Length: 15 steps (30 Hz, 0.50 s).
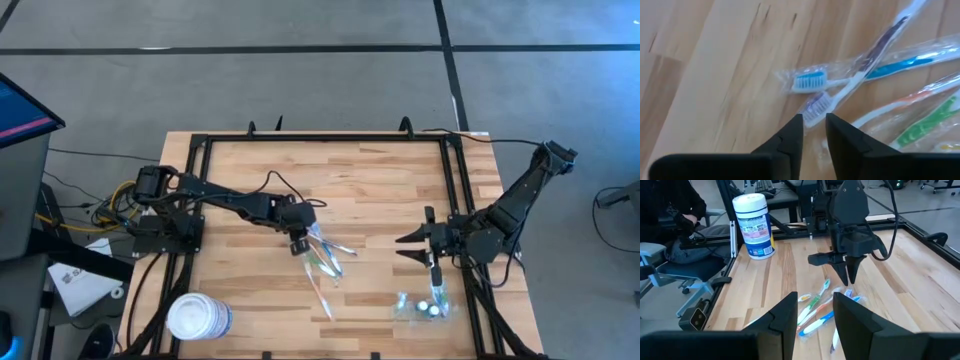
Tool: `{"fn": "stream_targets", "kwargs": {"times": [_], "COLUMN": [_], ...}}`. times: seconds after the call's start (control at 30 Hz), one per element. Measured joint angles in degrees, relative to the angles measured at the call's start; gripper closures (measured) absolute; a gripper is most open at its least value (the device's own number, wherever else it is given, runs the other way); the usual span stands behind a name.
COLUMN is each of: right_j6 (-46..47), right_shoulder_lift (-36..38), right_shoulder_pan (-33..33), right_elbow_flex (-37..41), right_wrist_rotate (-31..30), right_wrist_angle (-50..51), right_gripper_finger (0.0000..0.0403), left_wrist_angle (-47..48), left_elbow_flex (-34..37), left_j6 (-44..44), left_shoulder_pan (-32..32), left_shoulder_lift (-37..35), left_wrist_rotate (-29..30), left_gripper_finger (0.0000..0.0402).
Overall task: Pick & Place toothbrushing station
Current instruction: Put the purple toothbrush into the transparent organizer
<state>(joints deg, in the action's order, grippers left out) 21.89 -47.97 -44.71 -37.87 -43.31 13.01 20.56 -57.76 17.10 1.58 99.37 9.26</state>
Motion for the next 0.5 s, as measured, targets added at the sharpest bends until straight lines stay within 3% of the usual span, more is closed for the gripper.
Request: {"fn": "stream_targets", "kwargs": {"times": [0.5], "right_j6": [0.0], "right_shoulder_lift": [0.0], "right_shoulder_pan": [0.0], "right_elbow_flex": [0.0], "right_wrist_rotate": [0.0], "right_wrist_angle": [-0.1], "right_gripper_finger": [0.0287], "left_wrist_angle": [-2.3], "left_elbow_flex": [1.3], "left_j6": [0.4], "left_shoulder_pan": [-0.1], "left_shoulder_lift": [0.0], "left_wrist_rotate": [-1.7], "left_gripper_finger": [0.0304]}}
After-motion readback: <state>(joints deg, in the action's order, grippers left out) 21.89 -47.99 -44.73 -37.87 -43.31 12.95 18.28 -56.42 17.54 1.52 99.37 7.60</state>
